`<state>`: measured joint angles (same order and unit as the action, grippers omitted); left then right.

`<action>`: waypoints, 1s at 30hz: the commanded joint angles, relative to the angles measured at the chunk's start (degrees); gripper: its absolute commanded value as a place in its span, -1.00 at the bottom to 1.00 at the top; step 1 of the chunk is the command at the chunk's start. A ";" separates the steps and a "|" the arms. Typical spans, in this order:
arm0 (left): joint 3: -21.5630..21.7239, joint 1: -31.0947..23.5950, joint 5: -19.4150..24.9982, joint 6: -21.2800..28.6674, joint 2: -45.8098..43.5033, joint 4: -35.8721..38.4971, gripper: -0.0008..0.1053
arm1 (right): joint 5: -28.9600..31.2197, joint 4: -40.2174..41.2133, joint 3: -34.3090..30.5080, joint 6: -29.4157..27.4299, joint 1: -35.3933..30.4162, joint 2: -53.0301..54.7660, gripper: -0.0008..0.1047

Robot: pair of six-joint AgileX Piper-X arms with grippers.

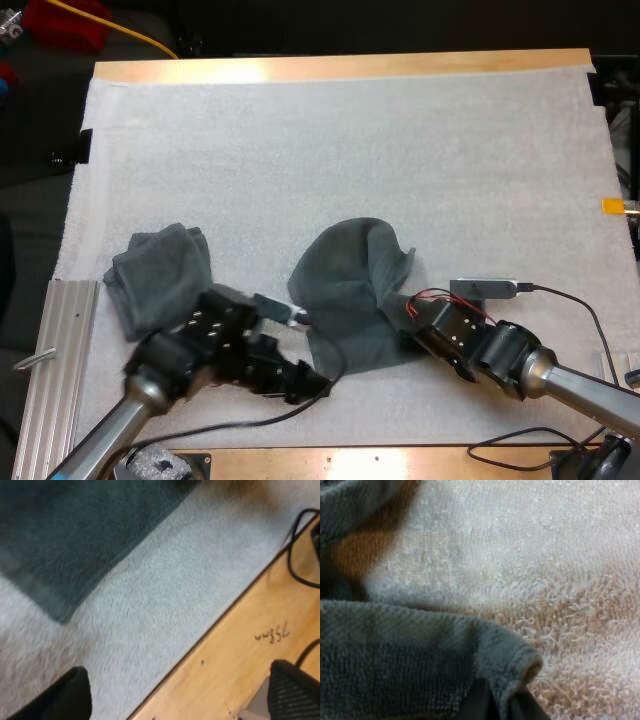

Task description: Pick towel from pile, fold and stack

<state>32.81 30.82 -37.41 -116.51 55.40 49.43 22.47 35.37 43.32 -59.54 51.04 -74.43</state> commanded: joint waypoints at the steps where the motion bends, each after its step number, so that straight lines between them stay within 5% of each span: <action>1: -0.01 1.18 1.19 -1.62 0.99 -1.92 0.33 | 0.80 0.96 -0.13 -0.71 -0.01 0.48 -0.95; 9: -0.01 3.63 8.10 -4.38 11.91 -5.87 0.33 | 0.80 0.96 -0.13 -0.71 -0.01 0.48 -0.95; 30: 0.13 3.63 4.35 -6.24 26.00 -14.47 0.33 | 0.60 0.96 -0.13 -0.71 -0.01 0.48 -0.95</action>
<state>33.03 34.07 -33.20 -122.61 80.60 36.16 22.46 35.37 43.32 -59.54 51.04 -74.43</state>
